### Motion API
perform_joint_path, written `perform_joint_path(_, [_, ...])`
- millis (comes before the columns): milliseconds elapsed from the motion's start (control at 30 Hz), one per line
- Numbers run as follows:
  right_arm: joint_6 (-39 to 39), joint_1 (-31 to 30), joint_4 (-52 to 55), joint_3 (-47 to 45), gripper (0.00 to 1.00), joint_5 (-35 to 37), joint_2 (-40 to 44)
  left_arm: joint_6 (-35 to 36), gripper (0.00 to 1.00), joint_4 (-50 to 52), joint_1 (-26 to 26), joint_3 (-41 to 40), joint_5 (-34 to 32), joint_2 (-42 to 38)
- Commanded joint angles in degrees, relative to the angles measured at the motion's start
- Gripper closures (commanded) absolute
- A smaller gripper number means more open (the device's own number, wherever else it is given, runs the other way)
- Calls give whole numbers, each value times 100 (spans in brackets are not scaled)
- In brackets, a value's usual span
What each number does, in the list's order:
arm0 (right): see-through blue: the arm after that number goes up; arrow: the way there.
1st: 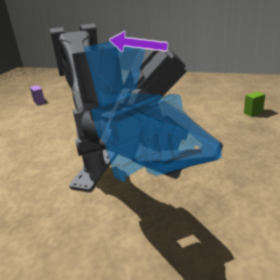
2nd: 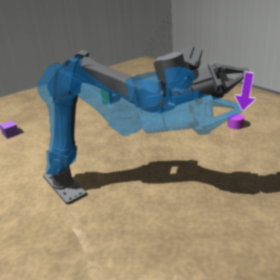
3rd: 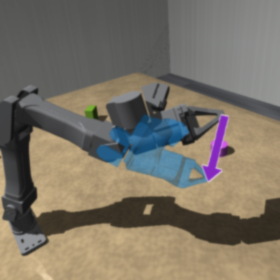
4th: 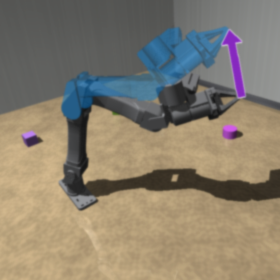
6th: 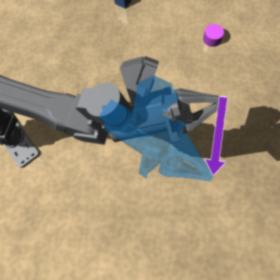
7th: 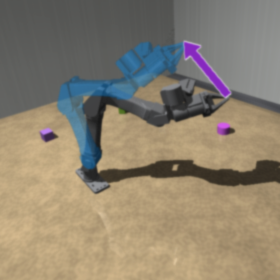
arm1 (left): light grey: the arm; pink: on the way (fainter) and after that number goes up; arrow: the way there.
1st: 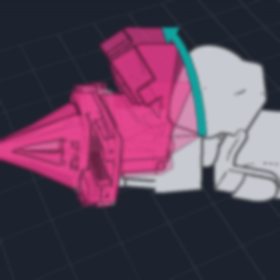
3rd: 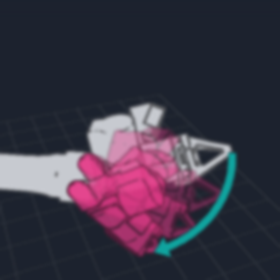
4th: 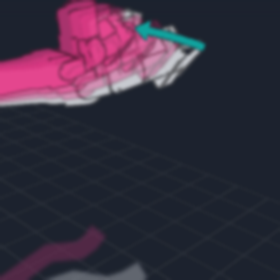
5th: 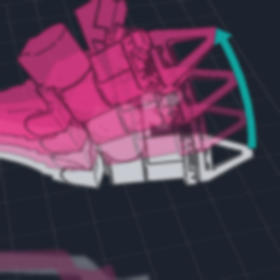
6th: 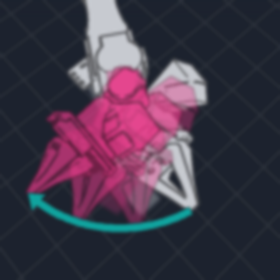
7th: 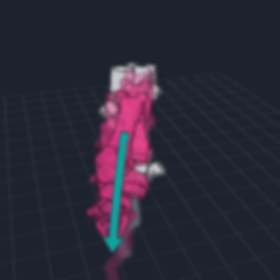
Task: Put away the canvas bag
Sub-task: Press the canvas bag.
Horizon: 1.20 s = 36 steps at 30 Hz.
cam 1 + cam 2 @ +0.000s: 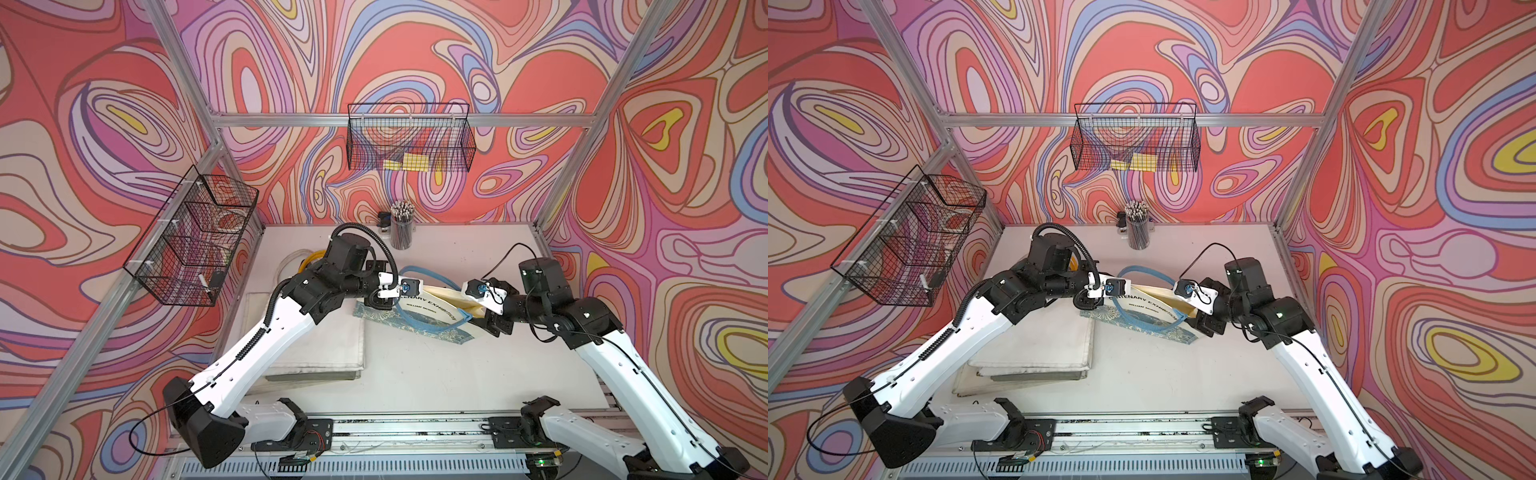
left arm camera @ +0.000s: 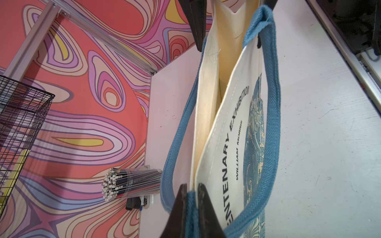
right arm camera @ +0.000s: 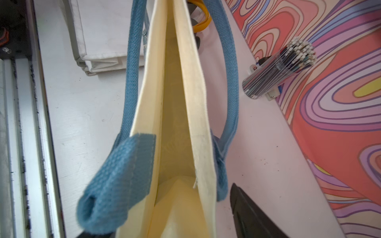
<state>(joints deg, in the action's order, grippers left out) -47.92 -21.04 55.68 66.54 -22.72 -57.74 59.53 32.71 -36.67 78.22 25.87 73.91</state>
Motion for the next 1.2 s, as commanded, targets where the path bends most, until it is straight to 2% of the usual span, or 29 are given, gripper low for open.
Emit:
perform_joint_path(0, [5,16,322,156,52,-279,-59,-73,100,-284,115,79,278,-226])
perform_joint_path(100, [-47,15,291,174,80,-163,-15,-68,100,-239,141,56,219,-253])
perform_joint_path(133, [-37,12,259,182,94,-110,-7,-81,100,-235,142,45,211,-254])
perform_joint_path(167, [-29,19,225,207,100,-76,0,-77,100,-198,142,34,208,-254])
perform_joint_path(267, [-4,12,168,318,100,-42,0,-148,98,0,134,137,313,-187])
perform_joint_path(333, [-2,12,180,469,100,-36,-50,-348,78,106,63,252,420,-124])
perform_joint_path(400, [-15,15,268,639,100,-65,-134,-444,64,203,-122,345,403,-75])
perform_joint_path(567, [-112,13,607,993,100,-123,-438,-921,46,176,-727,543,267,186])
perform_joint_path(733, [-150,13,611,959,100,-127,-441,-1570,36,-267,-995,620,92,531])
perform_joint_path(867, [-134,16,577,891,100,-136,-414,-1907,34,-321,-1256,796,-231,914])
perform_joint_path(1100, [-42,13,354,681,100,-11,-403,-2366,33,-516,-1639,1227,-1052,1513])
perform_joint_path(1167, [28,13,123,567,100,69,-344,-2518,36,-547,-1653,1292,-1189,1613])
